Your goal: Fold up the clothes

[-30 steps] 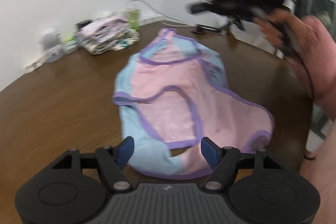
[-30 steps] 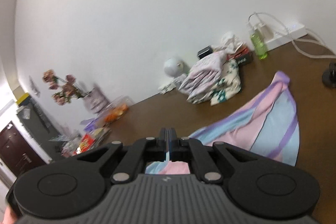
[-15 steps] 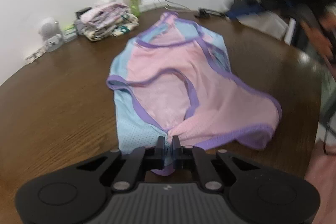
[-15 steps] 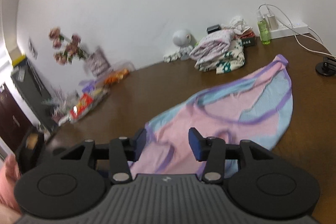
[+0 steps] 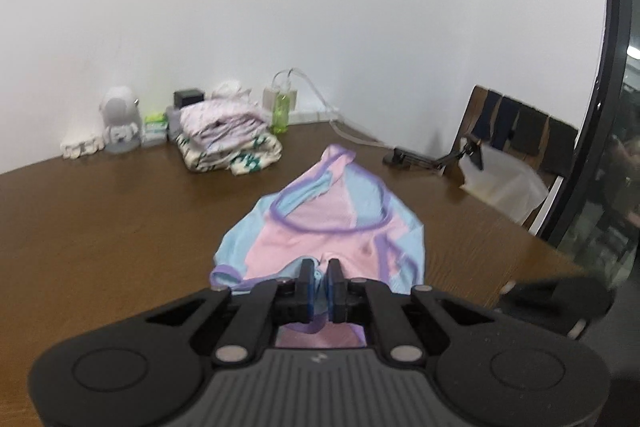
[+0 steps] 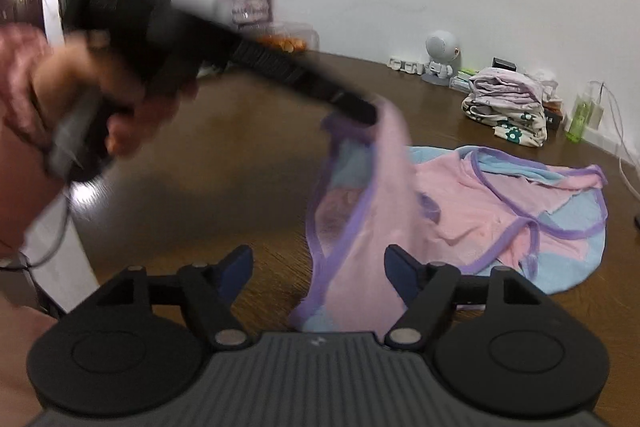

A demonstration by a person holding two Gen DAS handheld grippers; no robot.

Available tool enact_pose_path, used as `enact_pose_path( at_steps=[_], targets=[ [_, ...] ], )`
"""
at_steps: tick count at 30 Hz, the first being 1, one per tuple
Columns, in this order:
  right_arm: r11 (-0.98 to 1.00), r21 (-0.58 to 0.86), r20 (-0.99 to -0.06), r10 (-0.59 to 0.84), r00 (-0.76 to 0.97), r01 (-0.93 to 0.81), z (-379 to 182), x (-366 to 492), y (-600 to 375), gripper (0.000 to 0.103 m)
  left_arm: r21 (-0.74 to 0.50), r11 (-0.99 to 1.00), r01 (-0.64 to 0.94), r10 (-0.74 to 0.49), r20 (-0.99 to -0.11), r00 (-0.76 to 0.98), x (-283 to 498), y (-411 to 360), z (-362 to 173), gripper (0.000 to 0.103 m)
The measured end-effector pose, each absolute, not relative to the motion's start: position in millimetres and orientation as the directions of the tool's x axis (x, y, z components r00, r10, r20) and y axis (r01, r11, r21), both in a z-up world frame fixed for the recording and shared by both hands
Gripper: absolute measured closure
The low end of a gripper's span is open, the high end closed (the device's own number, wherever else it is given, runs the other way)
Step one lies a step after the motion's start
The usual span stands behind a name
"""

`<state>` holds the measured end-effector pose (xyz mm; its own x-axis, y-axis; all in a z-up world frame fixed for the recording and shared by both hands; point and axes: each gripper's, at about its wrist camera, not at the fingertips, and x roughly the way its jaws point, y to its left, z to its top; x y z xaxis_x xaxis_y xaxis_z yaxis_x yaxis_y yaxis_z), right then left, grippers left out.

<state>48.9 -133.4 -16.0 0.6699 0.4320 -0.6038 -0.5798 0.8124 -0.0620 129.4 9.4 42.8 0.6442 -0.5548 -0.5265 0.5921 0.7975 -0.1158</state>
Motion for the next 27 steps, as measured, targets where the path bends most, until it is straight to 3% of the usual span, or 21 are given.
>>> enact_pose_path(
  at_steps=[2, 4, 6, 12, 16, 17, 18, 19, 22, 24, 26, 27],
  targets=[
    [0.839, -0.206, -0.588, 0.306, 0.749, -0.504, -27, 49, -122, 0.033, -0.116, 0.79, 0.601, -0.567, -0.511, 0.646, 126, 6, 48, 0.098],
    [0.838, -0.331, -0.554, 0.2, 0.808, -0.434, -34, 47, -118, 0.043, -0.113, 0.787, 0.606, -0.573, -0.495, 0.653, 122, 5, 52, 0.098],
    [0.822, -0.445, -0.507, 0.097, 0.857, -0.356, -41, 45, -116, 0.074, -0.109, 0.785, 0.61, -0.579, -0.48, 0.659, 118, 4, 56, 0.098],
    [0.854, -0.459, -0.497, -0.017, 0.868, -0.246, -39, 50, -145, 0.097, -0.139, 0.823, 0.551, -0.54, -0.494, 0.681, 129, 15, 40, 0.098],
    [0.931, -0.24, -0.544, 0.106, 0.833, -0.275, -29, 52, -172, 0.094, -0.166, 0.831, 0.53, -0.529, -0.526, 0.665, 144, 14, 20, 0.098],
    [0.938, -0.184, -0.558, 0.148, 0.816, -0.295, -27, 51, -174, 0.084, -0.167, 0.833, 0.527, -0.526, -0.531, 0.664, 147, 13, 17, 0.098],
    [0.941, -0.127, -0.57, 0.19, 0.799, -0.314, -25, 51, -176, 0.063, -0.164, 0.836, 0.524, -0.523, -0.53, 0.668, 150, 12, 15, 0.098],
    [0.941, -0.074, -0.579, 0.229, 0.782, -0.33, -24, 50, -178, 0.055, -0.172, 0.837, 0.519, -0.523, -0.53, 0.668, 154, 12, 13, 0.098],
    [0.944, -0.065, -0.599, 0.223, 0.769, -0.324, -28, 50, -177, 0.05, -0.188, 0.84, 0.508, -0.522, -0.535, 0.665, 166, 12, 8, 0.096],
    [0.945, -0.037, -0.616, 0.235, 0.752, -0.325, -32, 53, -180, 0.05, -0.183, 0.847, 0.499, -0.509, -0.552, 0.66, 172, 13, 2, 0.091],
    [0.942, 0.028, -0.641, 0.273, 0.717, -0.333, -37, 56, -187, 0.05, -0.175, 0.859, 0.481, -0.486, -0.574, 0.659, 175, 18, -4, 0.067],
    [0.94, 0.055, -0.65, 0.289, 0.703, -0.335, -42, 59, -192, 0.05, -0.172, 0.866, 0.47, -0.474, -0.584, 0.659, 176, 22, -6, 0.06]
  ],
)
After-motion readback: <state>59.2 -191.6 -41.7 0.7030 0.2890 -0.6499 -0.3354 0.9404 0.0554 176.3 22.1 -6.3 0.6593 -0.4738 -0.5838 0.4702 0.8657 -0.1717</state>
